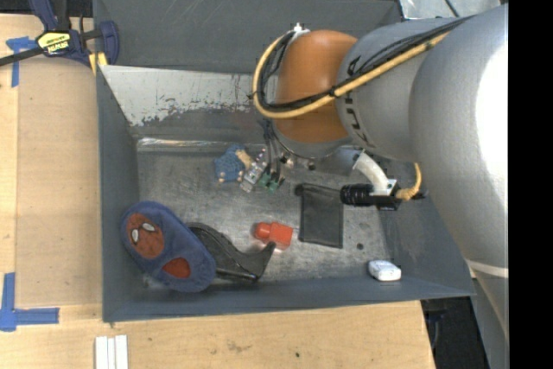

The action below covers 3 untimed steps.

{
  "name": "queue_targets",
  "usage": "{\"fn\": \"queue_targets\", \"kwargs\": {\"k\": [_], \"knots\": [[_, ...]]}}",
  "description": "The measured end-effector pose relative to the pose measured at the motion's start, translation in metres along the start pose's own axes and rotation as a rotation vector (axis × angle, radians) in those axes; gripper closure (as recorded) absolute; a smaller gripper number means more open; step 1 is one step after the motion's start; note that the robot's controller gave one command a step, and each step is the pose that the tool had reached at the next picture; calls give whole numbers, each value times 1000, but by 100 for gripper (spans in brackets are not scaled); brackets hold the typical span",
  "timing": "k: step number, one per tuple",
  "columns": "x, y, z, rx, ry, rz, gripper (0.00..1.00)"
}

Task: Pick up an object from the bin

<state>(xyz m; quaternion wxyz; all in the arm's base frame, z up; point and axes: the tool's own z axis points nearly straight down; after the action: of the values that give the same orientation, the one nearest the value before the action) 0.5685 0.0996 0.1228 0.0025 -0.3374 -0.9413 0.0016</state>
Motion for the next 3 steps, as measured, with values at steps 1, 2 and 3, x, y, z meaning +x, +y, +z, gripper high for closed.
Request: {"fn": "queue_targets", "kwargs": {"k": [1, 2, 3], "knots": [[-1, 1, -4, -6, -5, 0, 0], [2, 41, 25, -7, -4, 148, 0], [-8, 81, 18, -10, -6, 137, 0]]}}
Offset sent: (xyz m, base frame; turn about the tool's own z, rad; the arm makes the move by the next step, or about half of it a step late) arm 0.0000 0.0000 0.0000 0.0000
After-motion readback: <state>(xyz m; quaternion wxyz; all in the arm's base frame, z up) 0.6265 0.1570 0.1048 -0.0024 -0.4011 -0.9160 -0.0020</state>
